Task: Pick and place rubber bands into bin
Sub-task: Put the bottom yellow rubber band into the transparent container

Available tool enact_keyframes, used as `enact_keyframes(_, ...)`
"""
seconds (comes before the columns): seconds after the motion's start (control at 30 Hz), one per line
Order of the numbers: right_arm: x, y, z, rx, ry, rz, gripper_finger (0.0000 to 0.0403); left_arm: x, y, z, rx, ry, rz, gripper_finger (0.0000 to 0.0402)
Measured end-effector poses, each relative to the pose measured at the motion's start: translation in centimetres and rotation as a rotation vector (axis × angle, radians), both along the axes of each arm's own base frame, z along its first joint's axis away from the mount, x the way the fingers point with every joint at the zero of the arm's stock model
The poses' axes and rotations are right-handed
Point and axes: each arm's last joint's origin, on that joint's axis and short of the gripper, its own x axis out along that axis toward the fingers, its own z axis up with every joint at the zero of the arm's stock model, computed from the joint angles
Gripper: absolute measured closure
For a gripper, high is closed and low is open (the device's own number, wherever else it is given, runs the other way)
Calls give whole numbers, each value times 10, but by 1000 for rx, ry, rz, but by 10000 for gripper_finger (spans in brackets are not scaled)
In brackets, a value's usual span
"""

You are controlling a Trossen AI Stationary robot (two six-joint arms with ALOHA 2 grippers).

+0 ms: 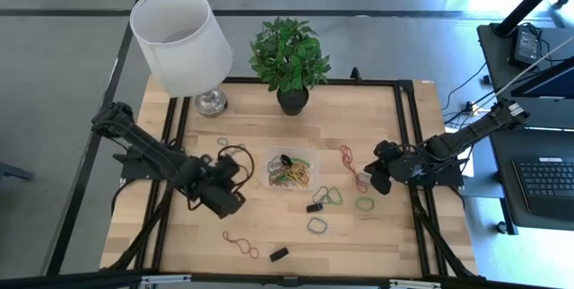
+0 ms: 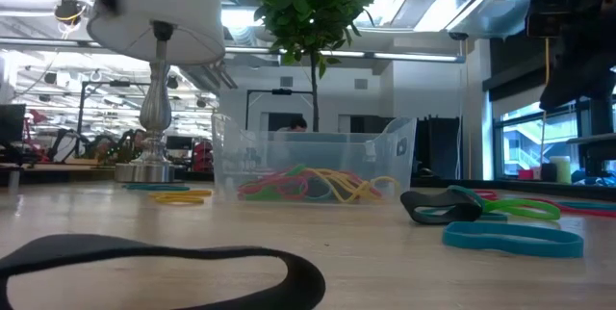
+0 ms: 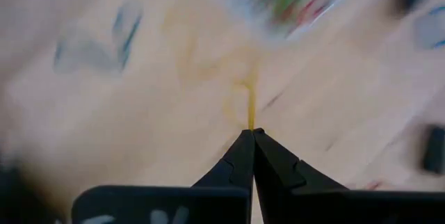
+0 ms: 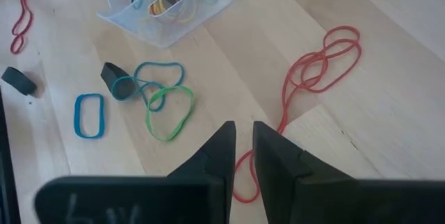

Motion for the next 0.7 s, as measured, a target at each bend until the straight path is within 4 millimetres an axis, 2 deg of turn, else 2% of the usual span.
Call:
enact_keyframes(0.2, 1, 1, 1, 6, -12, 0, 347, 25, 14, 40, 171, -191, -153, 400)
enact_keyframes(0.33, 1, 1, 1, 6, -12, 0, 347, 48, 34, 50, 248, -223, -218, 400)
enact_keyframes(0.53, 1, 1, 1, 10, -19, -1, 347, 90, 67, 36, 267, -214, -303, 400)
enact_keyframes(0.7, 3, 2, 2, 20, -39, -1, 347, 121, 87, 8, 225, -154, -365, 400)
